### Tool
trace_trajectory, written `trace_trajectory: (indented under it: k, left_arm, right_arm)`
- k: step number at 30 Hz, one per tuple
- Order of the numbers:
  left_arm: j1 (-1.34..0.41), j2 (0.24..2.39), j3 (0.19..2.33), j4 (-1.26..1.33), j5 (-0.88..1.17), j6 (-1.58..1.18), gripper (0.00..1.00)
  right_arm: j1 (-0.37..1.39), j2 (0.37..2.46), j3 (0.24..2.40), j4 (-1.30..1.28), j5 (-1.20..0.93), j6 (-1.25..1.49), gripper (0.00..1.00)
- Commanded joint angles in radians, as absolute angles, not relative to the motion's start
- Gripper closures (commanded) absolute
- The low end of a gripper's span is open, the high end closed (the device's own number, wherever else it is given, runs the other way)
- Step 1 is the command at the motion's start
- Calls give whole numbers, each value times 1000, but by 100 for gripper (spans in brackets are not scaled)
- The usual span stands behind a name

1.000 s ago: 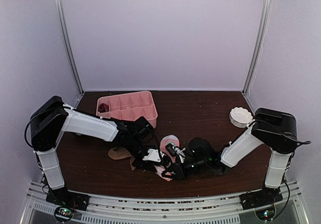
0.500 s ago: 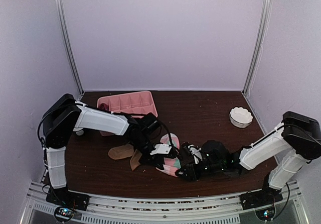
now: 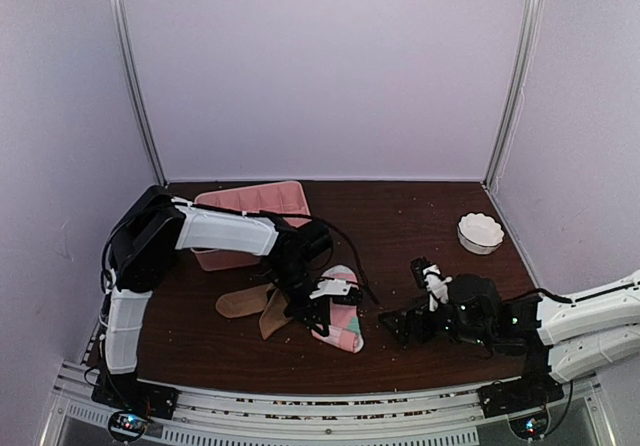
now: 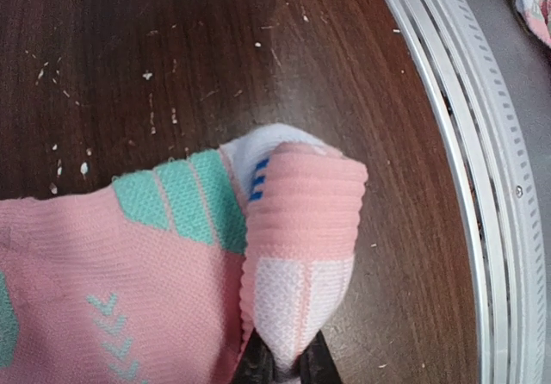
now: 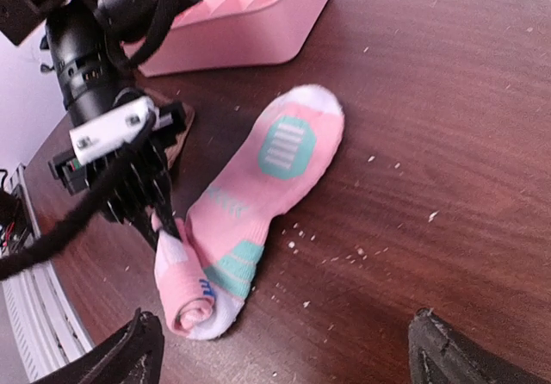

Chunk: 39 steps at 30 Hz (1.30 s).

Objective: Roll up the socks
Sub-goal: Pick up the sock from the center of the board.

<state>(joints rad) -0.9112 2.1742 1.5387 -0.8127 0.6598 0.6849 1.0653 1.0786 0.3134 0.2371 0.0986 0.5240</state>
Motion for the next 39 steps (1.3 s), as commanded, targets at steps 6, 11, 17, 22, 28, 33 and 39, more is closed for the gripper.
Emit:
trace_trajectory:
  k: [6, 11, 17, 22, 28, 33, 39]
  left_arm:
    - [-902, 2289, 1550, -926, 615, 613, 100]
    - [-872, 2327, 1572, -947, 675, 586, 100]
    - [-848, 2390, 1606, -998, 762, 566, 100]
    - [-847, 2419, 1634, -1023, 736, 567, 100]
    - [-847, 2429, 1647, -1032, 708, 570, 100]
    - [-847, 2433, 1646, -1032, 711, 579, 100]
    - [-847, 2439, 1656, -1055, 718, 614, 100]
  right_arm:
    - [1019, 972, 287, 188, 234, 496, 0]
    - [1157, 1006, 257, 301, 191, 238, 0]
    - [1344, 1190, 328, 293, 216, -44, 4]
    - [1396, 1383, 466, 293, 246, -199, 16]
    - [1371, 1549, 605, 254, 207, -357, 32]
    - [1299, 1615, 654, 217, 135, -430, 46]
    - [1248, 1657, 688, 172, 116, -495, 52]
